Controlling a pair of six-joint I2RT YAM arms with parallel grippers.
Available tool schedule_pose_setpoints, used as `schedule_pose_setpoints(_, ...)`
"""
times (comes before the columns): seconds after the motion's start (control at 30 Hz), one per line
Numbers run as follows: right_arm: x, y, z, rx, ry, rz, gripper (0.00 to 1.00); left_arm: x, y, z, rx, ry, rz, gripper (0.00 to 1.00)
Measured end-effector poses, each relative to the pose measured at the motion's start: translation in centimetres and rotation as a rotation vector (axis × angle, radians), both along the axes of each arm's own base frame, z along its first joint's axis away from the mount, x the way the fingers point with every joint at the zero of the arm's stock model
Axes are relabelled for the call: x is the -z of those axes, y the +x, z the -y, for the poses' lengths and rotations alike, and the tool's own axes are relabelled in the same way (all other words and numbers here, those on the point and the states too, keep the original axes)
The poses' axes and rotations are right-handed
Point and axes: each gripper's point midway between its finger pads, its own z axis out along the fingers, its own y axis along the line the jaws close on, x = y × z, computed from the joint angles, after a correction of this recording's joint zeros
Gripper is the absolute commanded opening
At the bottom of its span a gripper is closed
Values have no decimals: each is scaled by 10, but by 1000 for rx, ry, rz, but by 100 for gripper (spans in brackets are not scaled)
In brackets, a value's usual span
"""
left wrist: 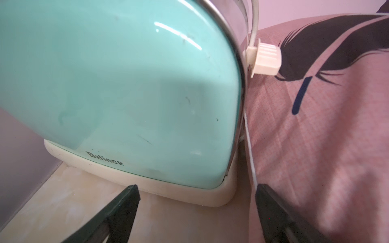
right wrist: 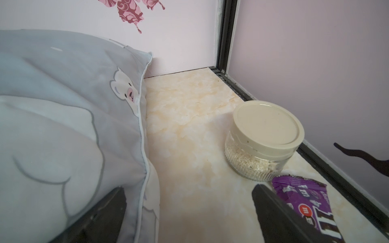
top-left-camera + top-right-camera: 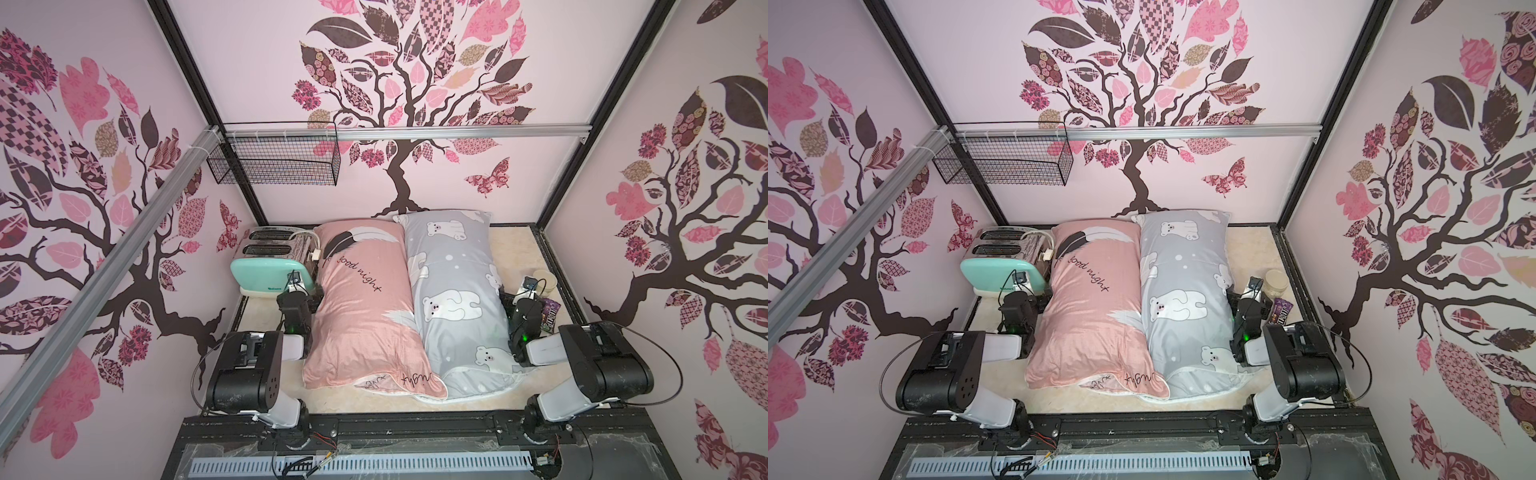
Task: Zip up pillowcases
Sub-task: Adjust the pillowcase at the center of the board.
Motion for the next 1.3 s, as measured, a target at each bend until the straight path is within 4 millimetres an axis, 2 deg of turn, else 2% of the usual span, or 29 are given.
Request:
schedule_pose_setpoints(0.07,-18,-5,2,24,27,-22,100,-36,-4,3,-42,37,27,92)
schedule_pose_setpoints(0.1,-35,-5,2,31,48,-11,100,-58,-6,9,-53,44,54,92)
schedule_pose_setpoints(0.13,-59,-6,0,34,82,12,100,-86,-9,20,-60,45,86,92)
schedule_pose_setpoints(0.17,-84,-9,-5,22,117,44,99,-117,-15,33,-57,29,125,92)
schedule_pose_setpoints(0.23,-128,-21,-18,-30,179,95,100,-162,-31,60,-30,-21,175,91)
schedule_pose_setpoints(0.27,-143,-30,-27,-66,210,106,100,-177,-43,76,-3,-50,186,91)
schedule_pose_setpoints(0.3,-150,-37,-36,-104,235,98,100,-184,-55,92,35,-75,180,91)
schedule_pose_setpoints(0.33,-154,-47,-49,-155,269,73,100,-183,-70,111,89,-106,155,89)
schedule_pose_setpoints(0.4,-145,-63,-77,-254,319,-27,100,-166,-97,141,192,-143,70,89)
schedule_pose_setpoints(0.5,-112,-95,-125,-422,359,-253,100,-126,-139,179,330,-191,-103,86)
schedule_pose_setpoints(0.57,-87,-125,-156,-549,371,-418,100,-98,-167,202,416,-213,-221,83)
schedule_pose_setpoints(0.63,-70,-158,-181,-670,389,-563,100,-74,-195,223,498,-229,-324,79)
schedule_pose_setpoints(0.73,-56,-205,-208,-833,438,-731,94,-44,-222,248,576,-256,-449,75)
schedule_pose_setpoints(0.83,-45,-238,-222,-945,506,-826,88,-8,-228,261,581,-279,-521,71)
schedule_pose_setpoints(0.93,-28,-257,-231,-988,564,-933,81,19,-220,260,529,-293,-564,70)
schedule_pose_setpoints(1.03,-8,-266,-243,-1012,620,-1014,80,23,-202,258,482,-351,-569,70)
schedule_pose_setpoints(1.17,13,-276,-261,-1055,682,-1077,81,18,-191,258,477,-396,-587,69)
schedule_pose_setpoints(1.3,19,-272,-278,-1078,734,-1066,77,18,-183,259,480,-405,-613,68)
